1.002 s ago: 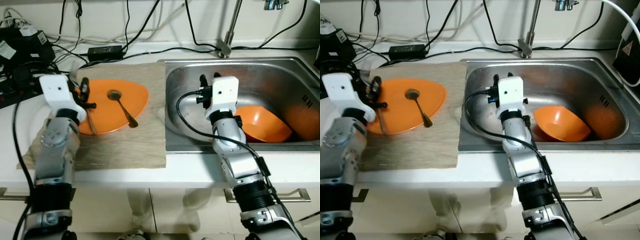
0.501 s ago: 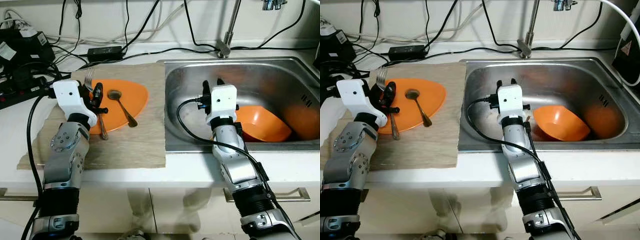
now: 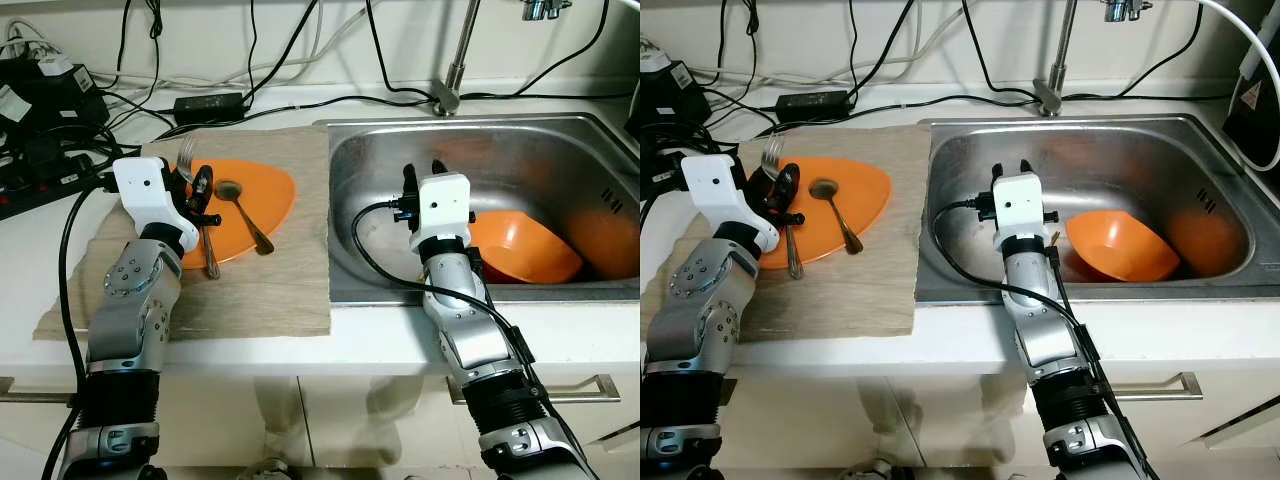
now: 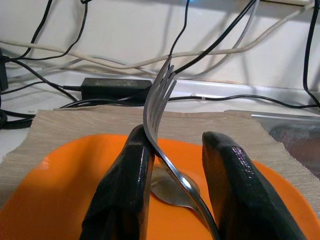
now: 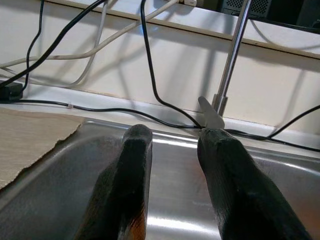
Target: Kitchen organization
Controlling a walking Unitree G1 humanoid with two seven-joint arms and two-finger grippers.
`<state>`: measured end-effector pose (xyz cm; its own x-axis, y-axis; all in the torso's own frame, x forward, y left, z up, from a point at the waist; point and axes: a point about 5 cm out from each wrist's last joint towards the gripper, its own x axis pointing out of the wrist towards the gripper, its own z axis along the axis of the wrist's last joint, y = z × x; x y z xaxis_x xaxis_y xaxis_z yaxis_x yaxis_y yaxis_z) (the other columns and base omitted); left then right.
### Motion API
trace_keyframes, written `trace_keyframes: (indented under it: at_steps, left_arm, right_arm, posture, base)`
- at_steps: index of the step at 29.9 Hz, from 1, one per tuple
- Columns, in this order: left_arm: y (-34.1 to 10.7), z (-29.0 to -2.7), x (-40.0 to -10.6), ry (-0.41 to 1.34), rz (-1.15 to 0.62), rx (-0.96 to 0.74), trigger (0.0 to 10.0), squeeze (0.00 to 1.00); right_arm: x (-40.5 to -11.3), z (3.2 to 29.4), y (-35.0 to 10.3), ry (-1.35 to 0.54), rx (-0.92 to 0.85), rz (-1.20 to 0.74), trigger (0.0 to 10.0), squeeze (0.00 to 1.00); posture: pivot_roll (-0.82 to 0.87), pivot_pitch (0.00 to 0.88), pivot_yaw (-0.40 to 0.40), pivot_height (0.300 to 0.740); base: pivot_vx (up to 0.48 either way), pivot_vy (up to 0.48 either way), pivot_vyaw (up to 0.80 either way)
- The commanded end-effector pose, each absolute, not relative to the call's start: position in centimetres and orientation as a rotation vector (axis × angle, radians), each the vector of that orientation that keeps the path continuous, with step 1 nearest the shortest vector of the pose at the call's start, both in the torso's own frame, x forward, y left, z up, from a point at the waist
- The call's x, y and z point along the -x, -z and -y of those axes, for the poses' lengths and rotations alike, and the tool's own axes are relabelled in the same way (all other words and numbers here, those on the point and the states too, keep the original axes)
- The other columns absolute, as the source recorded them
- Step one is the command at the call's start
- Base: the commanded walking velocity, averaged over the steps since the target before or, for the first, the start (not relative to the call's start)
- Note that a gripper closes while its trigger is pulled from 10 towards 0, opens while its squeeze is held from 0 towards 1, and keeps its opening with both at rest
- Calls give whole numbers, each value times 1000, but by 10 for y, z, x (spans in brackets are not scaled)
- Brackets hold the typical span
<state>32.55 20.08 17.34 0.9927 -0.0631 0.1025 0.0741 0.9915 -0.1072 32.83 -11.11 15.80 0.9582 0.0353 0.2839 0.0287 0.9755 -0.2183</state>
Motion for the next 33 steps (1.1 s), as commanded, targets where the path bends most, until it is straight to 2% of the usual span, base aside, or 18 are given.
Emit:
trace_keyframes:
  at_steps: [1,33]
  left_arm:
    - [-172,-200,-325,85,85,121,0,0]
    - [-154,-187,-321,101,50,173,0,0]
  right_arm:
    - [-330,111,-162,0,213,300,10000,0]
    - [-329,116,-151,-47,173,253,10000,0]
  posture:
    - [-35,0,99,740]
    - [-56,0,91,740]
  base:
    - [0,0,0]
    - [0,0,0]
